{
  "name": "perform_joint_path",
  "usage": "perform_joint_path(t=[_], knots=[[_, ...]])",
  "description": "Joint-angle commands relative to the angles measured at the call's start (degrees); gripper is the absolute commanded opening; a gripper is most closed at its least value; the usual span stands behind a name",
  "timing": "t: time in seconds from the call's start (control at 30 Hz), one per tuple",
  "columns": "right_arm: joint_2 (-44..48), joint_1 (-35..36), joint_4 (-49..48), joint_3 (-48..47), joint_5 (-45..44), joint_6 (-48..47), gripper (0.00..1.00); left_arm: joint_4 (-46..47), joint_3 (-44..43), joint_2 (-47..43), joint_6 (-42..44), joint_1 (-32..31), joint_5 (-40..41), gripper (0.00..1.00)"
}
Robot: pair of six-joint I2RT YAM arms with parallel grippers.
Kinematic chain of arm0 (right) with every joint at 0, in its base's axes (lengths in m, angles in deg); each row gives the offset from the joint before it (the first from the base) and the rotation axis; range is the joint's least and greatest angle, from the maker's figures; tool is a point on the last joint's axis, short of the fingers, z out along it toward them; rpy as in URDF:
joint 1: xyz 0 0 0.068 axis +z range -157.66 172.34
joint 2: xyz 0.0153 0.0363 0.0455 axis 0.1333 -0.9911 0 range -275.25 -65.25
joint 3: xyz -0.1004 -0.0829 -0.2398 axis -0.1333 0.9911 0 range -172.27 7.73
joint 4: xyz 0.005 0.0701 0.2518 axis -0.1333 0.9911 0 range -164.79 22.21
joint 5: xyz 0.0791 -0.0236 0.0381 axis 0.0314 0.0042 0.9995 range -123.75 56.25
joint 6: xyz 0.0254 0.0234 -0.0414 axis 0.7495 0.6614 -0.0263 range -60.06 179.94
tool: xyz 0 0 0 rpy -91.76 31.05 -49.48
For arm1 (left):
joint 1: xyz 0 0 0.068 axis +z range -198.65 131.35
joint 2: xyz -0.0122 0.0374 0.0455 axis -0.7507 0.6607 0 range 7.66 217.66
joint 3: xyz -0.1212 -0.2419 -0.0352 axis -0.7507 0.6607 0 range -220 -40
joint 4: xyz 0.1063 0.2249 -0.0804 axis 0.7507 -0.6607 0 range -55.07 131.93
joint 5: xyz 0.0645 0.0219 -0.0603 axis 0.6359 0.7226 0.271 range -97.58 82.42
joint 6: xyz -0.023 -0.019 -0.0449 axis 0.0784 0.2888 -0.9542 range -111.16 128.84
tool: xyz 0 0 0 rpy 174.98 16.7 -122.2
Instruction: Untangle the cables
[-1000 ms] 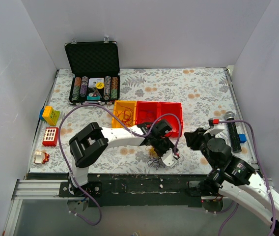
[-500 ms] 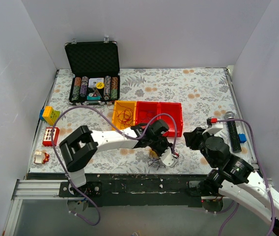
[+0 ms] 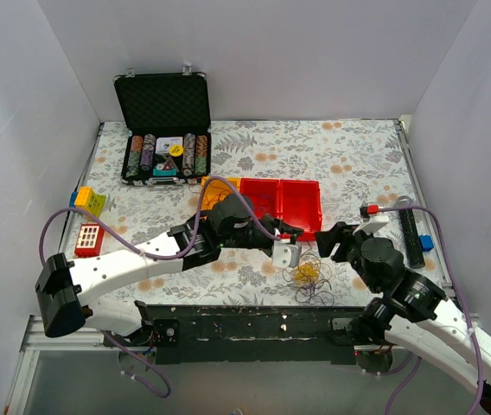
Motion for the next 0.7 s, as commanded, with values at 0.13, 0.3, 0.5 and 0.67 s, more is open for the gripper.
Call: perform_joint_path(t=[0.13, 0.3, 0.5, 0.67], knots=[[3.91, 0.21, -11.83, 1.02, 9.91, -4.69, 0.69, 7.03, 1.09, -4.75, -13.08, 0.29, 10.60, 0.00], [3.12, 0.21, -13.86, 0.32, 15.38, -7.60, 0.69, 10.55, 0.92, -5.10, -17.38, 0.91, 15.52, 0.00], [3.29, 0.21, -15.97, 2.16, 18.37, -8.13, 0.72, 18.27, -1.10, -5.10, -22.91, 3.10, 25.08, 0.00], [1.89, 0.21, -12.99, 0.76, 14.42, -8.82, 0.72, 18.64, -5.84, -4.49, -23.19, 3.46, 23.98, 0.00]])
